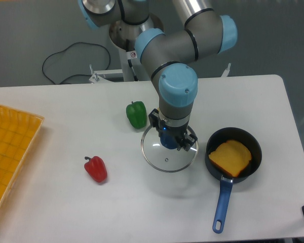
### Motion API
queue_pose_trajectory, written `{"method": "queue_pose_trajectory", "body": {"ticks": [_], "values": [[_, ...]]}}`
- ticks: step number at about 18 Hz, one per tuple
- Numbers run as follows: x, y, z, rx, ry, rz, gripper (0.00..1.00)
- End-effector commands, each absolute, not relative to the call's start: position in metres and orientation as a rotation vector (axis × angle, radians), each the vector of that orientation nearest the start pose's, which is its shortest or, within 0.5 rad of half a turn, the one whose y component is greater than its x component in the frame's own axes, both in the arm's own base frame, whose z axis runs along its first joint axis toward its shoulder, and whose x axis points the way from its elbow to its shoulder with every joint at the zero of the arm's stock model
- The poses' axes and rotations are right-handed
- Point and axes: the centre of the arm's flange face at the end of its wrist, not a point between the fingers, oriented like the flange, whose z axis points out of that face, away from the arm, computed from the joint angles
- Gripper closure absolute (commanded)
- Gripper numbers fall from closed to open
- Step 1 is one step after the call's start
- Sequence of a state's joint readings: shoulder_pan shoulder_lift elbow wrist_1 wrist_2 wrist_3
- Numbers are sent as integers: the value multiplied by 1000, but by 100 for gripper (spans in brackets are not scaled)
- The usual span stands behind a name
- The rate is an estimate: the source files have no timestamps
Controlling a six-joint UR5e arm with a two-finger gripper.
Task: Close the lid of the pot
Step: 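Carry the glass lid with the gripper over the black pan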
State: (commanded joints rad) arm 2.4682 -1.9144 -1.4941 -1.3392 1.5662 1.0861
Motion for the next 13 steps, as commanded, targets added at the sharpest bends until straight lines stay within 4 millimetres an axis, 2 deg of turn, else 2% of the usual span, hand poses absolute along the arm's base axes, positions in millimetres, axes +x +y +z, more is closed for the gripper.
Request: {"method": "queue_pose_trajectory", "body": {"ticks": [2, 4, 7, 13], "values": [[-399, 489, 354, -3145, 297, -57, 52], [-399, 488, 359, -3142, 295, -40, 52], [-409, 476, 368, -3137, 261, -11, 52], [-416, 474, 378, -3119, 254, 48, 52]]}}
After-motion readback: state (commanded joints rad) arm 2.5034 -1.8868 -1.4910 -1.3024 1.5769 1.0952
